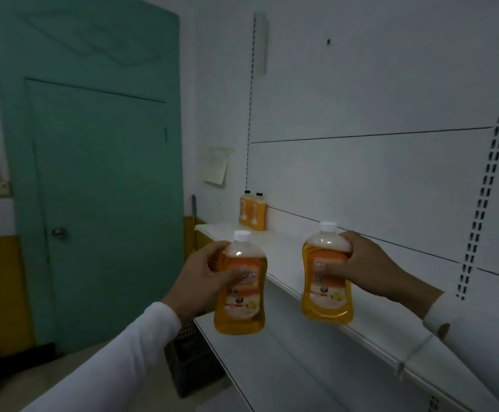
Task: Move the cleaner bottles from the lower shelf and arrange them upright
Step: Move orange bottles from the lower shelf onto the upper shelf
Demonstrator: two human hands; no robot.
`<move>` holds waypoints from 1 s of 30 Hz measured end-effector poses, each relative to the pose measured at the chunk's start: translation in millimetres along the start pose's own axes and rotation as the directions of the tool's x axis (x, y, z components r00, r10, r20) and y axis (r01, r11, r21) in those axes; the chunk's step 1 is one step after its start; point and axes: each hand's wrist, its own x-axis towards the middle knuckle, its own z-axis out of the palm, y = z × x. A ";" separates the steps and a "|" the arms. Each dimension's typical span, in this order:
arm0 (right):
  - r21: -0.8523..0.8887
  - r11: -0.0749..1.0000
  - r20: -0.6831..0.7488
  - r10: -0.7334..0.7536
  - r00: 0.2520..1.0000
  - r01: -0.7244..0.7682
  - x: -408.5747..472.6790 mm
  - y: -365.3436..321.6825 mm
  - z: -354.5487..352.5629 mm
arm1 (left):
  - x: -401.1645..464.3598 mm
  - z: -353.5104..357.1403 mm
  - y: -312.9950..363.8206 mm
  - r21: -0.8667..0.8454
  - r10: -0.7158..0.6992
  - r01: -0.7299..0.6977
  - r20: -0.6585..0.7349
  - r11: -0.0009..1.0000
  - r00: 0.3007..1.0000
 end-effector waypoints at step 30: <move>0.171 0.870 -0.486 0.483 0.728 -0.463 296.8 173.0 93.2 | 470.2 151.7 -252.6 -0.306 0.210 -0.026 0.587 0.952 0.782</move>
